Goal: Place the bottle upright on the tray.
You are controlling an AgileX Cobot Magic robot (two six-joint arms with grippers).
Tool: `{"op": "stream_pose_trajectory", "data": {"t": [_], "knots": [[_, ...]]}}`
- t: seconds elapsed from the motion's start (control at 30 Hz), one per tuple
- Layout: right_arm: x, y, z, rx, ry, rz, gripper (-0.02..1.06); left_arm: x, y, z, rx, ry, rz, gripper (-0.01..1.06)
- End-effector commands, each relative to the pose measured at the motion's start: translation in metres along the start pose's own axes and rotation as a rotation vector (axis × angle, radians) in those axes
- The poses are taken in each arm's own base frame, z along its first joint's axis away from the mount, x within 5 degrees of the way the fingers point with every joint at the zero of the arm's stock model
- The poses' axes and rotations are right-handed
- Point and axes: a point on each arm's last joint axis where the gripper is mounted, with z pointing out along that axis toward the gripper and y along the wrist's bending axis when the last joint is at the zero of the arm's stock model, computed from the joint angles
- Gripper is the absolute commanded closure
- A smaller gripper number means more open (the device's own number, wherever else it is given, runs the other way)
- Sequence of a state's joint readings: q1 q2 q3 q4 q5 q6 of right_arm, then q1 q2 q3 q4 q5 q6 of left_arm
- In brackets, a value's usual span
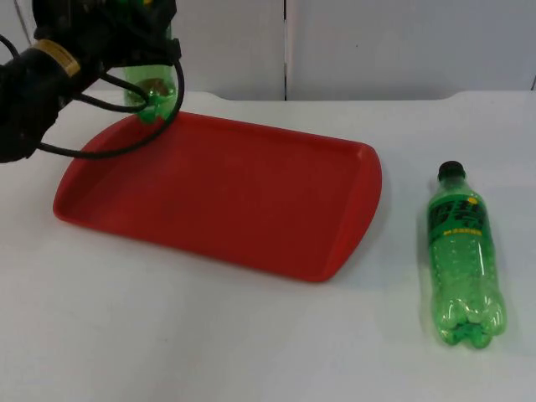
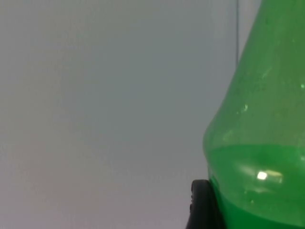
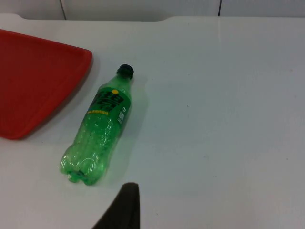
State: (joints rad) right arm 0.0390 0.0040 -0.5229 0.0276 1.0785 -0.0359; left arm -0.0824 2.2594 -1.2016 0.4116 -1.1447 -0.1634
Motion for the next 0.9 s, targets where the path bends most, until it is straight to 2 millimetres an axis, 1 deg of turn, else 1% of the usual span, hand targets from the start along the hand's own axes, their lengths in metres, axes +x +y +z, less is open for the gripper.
{"op": "stream_pose_trajectory", "data": {"t": [0.0,0.07,0.2,0.23,0.37,0.4,0.53,0.83,0.87], "knots": [[0.002,0.000,0.001,0.003,0.002,0.002,0.03,0.001,-0.003,0.002,0.050,-0.042,0.020,1.05],[0.002,0.000,0.001,0.003,0.002,0.002,0.03,0.003,-0.003,0.003,0.061,-0.040,0.024,1.05],[0.002,0.000,0.001,0.003,0.002,0.002,0.03,0.025,-0.004,0.005,0.072,-0.029,0.009,1.05],[0.002,0.000,0.001,0.003,0.002,0.002,0.03,0.025,-0.004,0.005,0.072,-0.029,0.009,1.05],[0.002,0.000,0.001,0.003,0.002,0.002,0.03,0.045,-0.005,0.003,0.073,0.006,-0.007,1.05],[0.002,0.000,0.001,0.003,0.002,0.002,0.03,0.045,-0.005,0.003,0.073,0.006,-0.007,1.05],[0.002,0.000,0.001,0.003,0.002,0.002,0.03,0.057,-0.006,0.003,0.078,0.022,-0.011,1.05],[0.002,0.000,0.001,0.003,0.002,0.002,0.03,0.059,-0.007,0.004,0.094,0.025,-0.017,1.05],[0.002,0.000,0.001,0.003,0.002,0.002,0.03,0.059,-0.008,0.004,0.106,0.028,-0.017,1.04]]}}
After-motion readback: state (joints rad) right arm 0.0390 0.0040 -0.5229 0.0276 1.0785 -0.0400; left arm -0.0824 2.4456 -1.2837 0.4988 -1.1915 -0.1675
